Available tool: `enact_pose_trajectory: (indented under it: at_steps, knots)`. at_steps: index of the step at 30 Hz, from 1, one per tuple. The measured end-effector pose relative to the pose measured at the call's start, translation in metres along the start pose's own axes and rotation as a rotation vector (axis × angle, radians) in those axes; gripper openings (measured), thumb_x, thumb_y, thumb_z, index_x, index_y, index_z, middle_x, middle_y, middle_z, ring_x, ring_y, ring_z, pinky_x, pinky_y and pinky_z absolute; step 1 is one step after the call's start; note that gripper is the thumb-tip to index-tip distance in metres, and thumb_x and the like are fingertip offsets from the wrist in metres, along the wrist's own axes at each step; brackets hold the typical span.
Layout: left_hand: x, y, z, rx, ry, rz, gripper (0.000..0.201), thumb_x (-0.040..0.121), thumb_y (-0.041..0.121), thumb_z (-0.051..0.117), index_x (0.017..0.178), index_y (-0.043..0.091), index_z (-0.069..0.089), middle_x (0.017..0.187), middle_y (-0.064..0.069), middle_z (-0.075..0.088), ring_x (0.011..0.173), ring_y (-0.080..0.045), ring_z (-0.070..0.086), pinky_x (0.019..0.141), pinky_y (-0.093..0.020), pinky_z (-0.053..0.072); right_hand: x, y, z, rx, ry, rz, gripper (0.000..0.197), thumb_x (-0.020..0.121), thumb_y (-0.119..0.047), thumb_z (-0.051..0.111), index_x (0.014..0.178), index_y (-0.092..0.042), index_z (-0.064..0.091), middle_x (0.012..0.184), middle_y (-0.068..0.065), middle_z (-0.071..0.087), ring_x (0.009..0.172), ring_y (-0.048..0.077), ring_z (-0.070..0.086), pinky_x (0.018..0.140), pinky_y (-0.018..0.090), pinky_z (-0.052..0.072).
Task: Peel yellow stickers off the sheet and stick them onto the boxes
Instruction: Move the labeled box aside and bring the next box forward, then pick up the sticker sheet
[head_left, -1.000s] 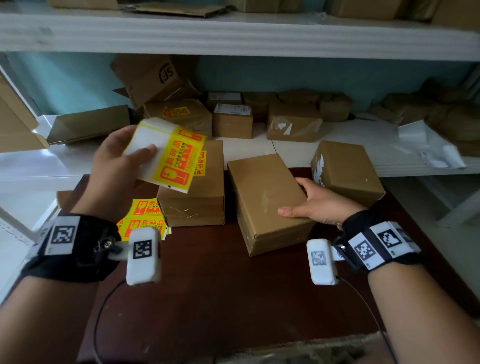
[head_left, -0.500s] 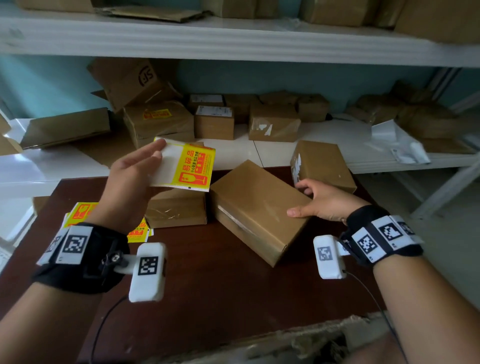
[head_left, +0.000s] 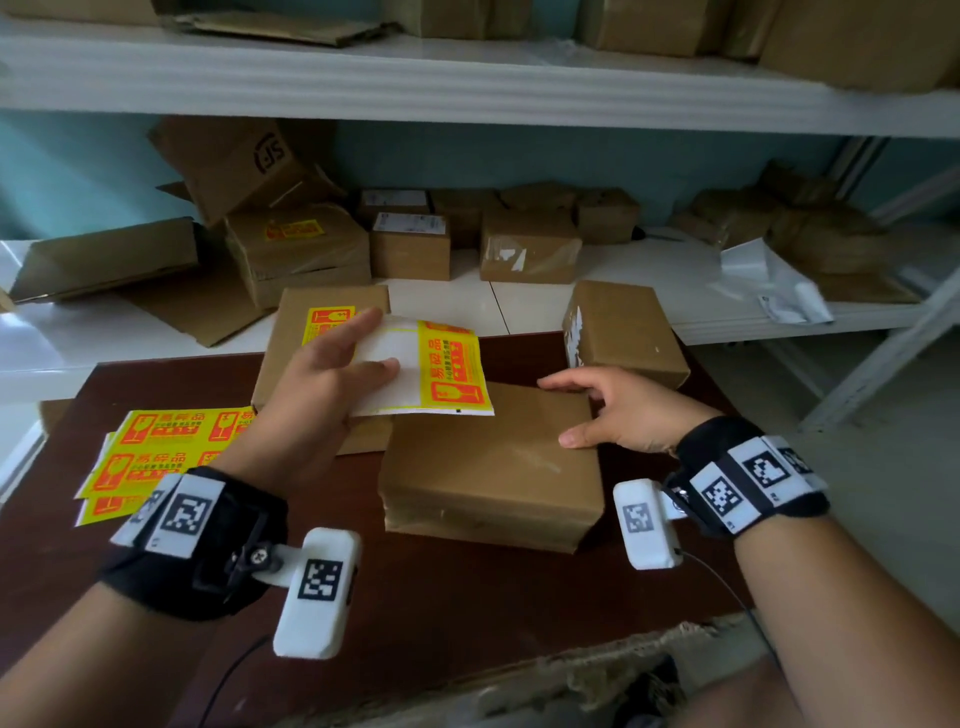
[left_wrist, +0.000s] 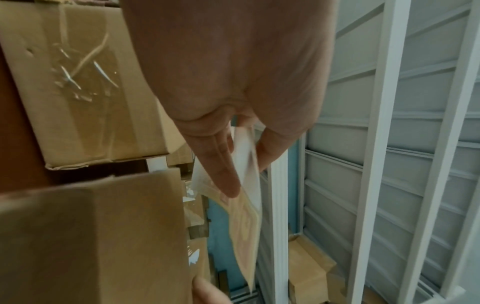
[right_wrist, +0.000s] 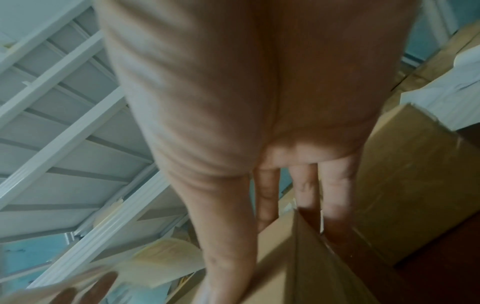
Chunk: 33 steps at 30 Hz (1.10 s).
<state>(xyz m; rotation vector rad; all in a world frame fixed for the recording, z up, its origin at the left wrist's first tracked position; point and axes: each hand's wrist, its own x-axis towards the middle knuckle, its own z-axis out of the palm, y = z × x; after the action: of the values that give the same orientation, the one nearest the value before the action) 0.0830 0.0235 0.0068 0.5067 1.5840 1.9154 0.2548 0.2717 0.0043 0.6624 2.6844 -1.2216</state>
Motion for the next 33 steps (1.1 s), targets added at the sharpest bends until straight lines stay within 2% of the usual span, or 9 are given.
enact_pose_trajectory:
  at_steps: [4,8,12,15,18,21,24,27,33]
  knots:
    - [-0.006,0.001,0.007,0.022,-0.040,-0.072,0.057,0.095,0.003,0.056,0.148,0.019,0.044,0.114,0.012,0.073,0.105,-0.018,0.071,0.082,-0.032,0.058,0.009,-0.009,0.015,0.060,-0.011,-0.084,0.064,0.078,-0.009,0.083,0.134,-0.031,0.060,0.126,-0.009,0.064,0.114,0.009,0.064,0.100,0.036,0.055]
    - [-0.016,-0.006,0.012,0.046,-0.044,-0.083,0.062,0.094,0.002,0.057,0.150,0.022,0.042,0.130,0.002,0.066,0.108,-0.022,0.070,0.089,-0.044,0.056,0.017,-0.019,0.024,0.013,-0.073,-0.138,0.053,0.082,-0.007,0.080,0.124,-0.034,0.063,0.125,-0.014,0.063,0.112,0.002,0.062,0.095,0.020,0.051]
    - [-0.022,-0.007,0.007,0.187,-0.167,-0.100,0.060,0.093,0.008,0.063,0.145,0.033,0.046,0.127,0.006,0.067,0.109,-0.016,0.070,0.094,-0.044,0.056,0.023,-0.024,0.029,0.076,-0.089,-0.112,0.036,0.097,-0.009,0.063,0.125,-0.031,0.066,0.127,-0.009,0.066,0.116,0.008,0.062,0.101,0.031,0.050]
    - [-0.024,0.001,-0.005,0.375,-0.219,-0.135,0.073,0.088,0.020,0.073,0.149,0.037,0.039,0.133,0.004,0.060,0.106,-0.017,0.071,0.101,-0.042,0.052,0.022,-0.031,0.031,0.234,-0.018,-0.038,0.028,0.106,-0.033,0.047,0.115,-0.021,0.070,0.122,-0.010,0.064,0.114,0.002,0.054,0.103,0.029,0.037]
    - [-0.029,0.013,-0.016,0.472,-0.242,-0.119,0.064,0.086,0.024,0.069,0.143,0.038,0.046,0.122,0.004,0.067,0.105,-0.016,0.070,0.097,-0.031,0.053,0.024,-0.032,0.034,0.324,0.009,-0.028,0.029,0.099,-0.042,0.055,0.098,-0.016,0.070,0.103,-0.005,0.071,0.099,0.006,0.062,0.100,0.031,0.045]
    - [-0.027,0.021,-0.027,0.589,-0.367,-0.077,0.055,0.088,0.019,0.064,0.140,0.031,0.052,0.126,0.005,0.068,0.113,-0.013,0.066,0.090,-0.025,0.055,0.028,-0.029,0.038,0.395,-0.048,-0.047,0.018,0.095,-0.023,0.067,0.107,-0.010,0.070,0.105,0.003,0.077,0.099,0.016,0.073,0.097,0.033,0.055]
    - [-0.013,0.020,-0.053,0.808,-0.088,0.086,0.038,0.093,0.016,0.066,0.126,0.035,0.063,0.124,0.004,0.065,0.106,-0.019,0.064,0.085,-0.026,0.052,0.030,-0.029,0.041,0.380,-0.061,-0.033,0.014,0.096,-0.012,0.066,0.109,-0.012,0.069,0.109,0.006,0.076,0.097,0.018,0.074,0.093,0.034,0.058]
    - [0.004,0.014,-0.090,1.291,0.307,0.210,0.040,0.084,0.030,0.069,0.124,0.030,0.067,0.128,-0.013,0.061,0.122,-0.032,0.052,0.103,-0.045,0.035,0.031,-0.031,0.045,0.344,-0.053,-0.025,0.018,0.096,-0.010,0.065,0.114,-0.006,0.067,0.114,0.011,0.075,0.096,0.019,0.072,0.091,0.034,0.058]
    - [0.016,0.001,-0.102,1.205,0.254,0.053,0.039,0.092,0.021,0.065,0.131,0.020,0.064,0.126,-0.011,0.064,0.100,-0.026,0.061,0.082,-0.034,0.044,0.031,-0.037,0.047,0.253,-0.063,-0.041,0.019,0.096,-0.011,0.066,0.114,-0.004,0.066,0.113,0.011,0.074,0.094,0.017,0.072,0.092,0.035,0.057]
